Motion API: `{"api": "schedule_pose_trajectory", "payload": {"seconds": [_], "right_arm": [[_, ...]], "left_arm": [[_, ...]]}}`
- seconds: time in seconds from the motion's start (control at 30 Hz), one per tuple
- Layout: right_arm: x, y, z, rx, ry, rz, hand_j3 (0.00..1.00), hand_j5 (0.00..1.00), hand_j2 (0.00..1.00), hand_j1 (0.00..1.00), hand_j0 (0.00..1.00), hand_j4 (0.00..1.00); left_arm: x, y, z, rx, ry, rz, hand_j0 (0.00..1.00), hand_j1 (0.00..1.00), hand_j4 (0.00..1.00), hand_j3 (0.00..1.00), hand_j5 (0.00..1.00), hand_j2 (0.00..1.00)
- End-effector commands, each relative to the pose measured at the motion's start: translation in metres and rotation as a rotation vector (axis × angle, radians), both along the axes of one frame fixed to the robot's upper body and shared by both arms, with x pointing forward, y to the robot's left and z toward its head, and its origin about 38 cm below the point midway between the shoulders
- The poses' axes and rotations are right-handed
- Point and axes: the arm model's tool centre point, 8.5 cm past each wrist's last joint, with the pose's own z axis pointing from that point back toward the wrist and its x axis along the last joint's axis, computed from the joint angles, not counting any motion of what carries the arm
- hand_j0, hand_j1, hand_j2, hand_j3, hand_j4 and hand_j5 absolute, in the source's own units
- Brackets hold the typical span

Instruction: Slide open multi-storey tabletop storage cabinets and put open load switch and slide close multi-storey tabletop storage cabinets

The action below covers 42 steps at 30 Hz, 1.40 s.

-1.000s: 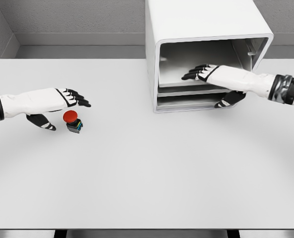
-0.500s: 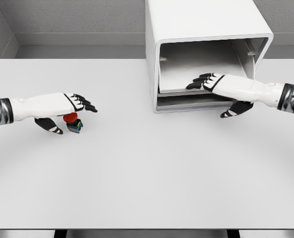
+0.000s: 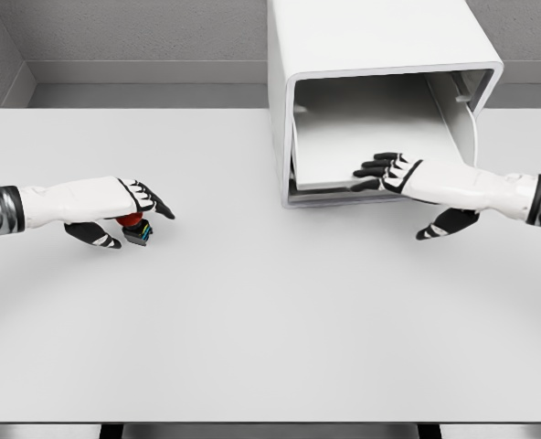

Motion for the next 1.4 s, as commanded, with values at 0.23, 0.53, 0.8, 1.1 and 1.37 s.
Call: {"api": "schedule_pose_trajectory", "payload": {"seconds": [0.23,0.53,0.8,1.1,1.37], "right_arm": [[-0.01,-0.009,0.01,-0.001,0.006,0.0,1.0,1.0,1.0,1.0,1.0,1.0],[-0.022,-0.01,0.02,-0.009,0.004,0.021,1.0,1.0,1.0,1.0,1.0,1.0],[-0.031,-0.027,0.019,-0.018,0.037,-0.011,1.0,1.0,1.0,1.0,1.0,1.0],[-0.04,-0.031,0.021,0.001,0.064,-0.015,1.0,1.0,1.0,1.0,1.0,1.0],[-0.045,-0.038,0.021,0.005,0.091,-0.033,1.0,1.0,1.0,1.0,1.0,1.0]], "left_arm": [[0.0,0.002,0.002,-0.001,-0.001,0.005,0.73,0.73,0.73,0.73,0.73,0.73],[0.001,0.001,0.002,-0.001,-0.001,0.006,0.64,0.64,0.64,0.64,0.64,0.64],[-0.001,0.0,-0.004,0.006,0.014,0.0,0.64,0.64,0.64,0.64,0.64,0.64],[-0.002,0.002,-0.005,0.011,0.017,0.002,0.57,0.57,0.57,0.57,0.57,0.57],[0.0,0.004,-0.005,0.023,0.014,0.004,0.4,0.4,0.4,0.4,0.4,0.4]]}}
